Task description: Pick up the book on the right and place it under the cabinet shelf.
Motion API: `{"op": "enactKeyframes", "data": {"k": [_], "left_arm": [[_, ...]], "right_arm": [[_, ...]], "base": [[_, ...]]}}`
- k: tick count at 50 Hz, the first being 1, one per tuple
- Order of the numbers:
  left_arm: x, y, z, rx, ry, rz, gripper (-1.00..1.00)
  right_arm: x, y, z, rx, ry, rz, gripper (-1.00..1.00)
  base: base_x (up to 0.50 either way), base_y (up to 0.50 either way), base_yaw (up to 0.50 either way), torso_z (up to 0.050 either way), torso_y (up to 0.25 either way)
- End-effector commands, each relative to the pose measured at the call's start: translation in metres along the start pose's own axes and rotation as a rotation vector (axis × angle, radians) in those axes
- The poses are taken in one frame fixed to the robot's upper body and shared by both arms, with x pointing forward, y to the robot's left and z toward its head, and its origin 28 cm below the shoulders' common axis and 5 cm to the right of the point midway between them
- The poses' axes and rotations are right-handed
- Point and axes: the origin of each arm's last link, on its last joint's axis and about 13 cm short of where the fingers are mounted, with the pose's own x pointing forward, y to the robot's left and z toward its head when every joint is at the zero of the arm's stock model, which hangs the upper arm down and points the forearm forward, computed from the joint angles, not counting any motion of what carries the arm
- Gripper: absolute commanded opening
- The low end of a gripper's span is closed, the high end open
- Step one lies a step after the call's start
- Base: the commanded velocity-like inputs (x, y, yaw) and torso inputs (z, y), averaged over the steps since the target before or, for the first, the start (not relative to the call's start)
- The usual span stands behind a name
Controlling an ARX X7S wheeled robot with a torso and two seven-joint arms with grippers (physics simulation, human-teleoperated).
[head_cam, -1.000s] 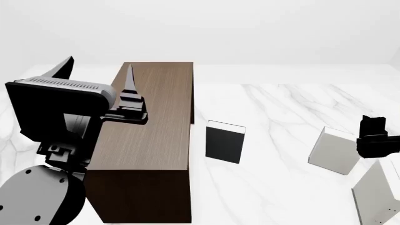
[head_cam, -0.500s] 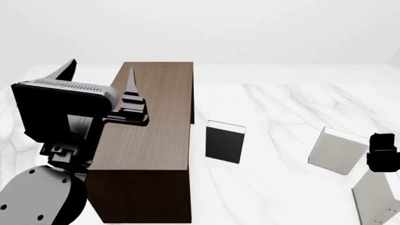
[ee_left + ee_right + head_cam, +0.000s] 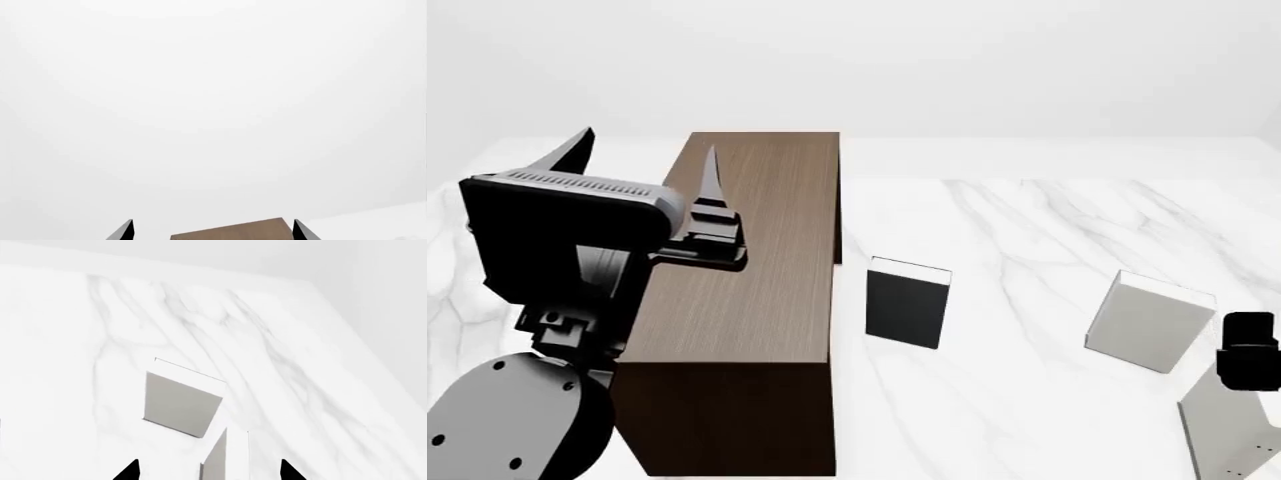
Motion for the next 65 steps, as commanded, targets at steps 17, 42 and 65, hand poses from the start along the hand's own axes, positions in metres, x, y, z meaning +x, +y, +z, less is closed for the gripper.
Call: {"op": "enactKeyframes", "data": {"k": [17, 42, 65], "left_arm": [[0.000, 0.000, 0.003, 0.013, 0.000, -0.009, 1.00], [-0.001, -0.001, 0.002, 0.024, 0.009, -0.015, 1.00], [-0.003, 0.000, 0.002, 0.022, 0.009, -0.015, 1.00]], "right_arm": [[0.010, -0.006, -0.019, 0.049, 0.046, -0.021, 1.00], [0.024, -0.009, -0.036, 0.081, 0.074, -0.047, 1.00], [0.032, -0.009, -0.051, 0.105, 0.101, -0.057, 1.00]], "base": [[0.00, 0.00, 0.00, 0.000, 0.000], [0.00, 0.00, 0.00, 0.000, 0.000], [0.00, 0.00, 0.00, 0.000, 0.000]]}}
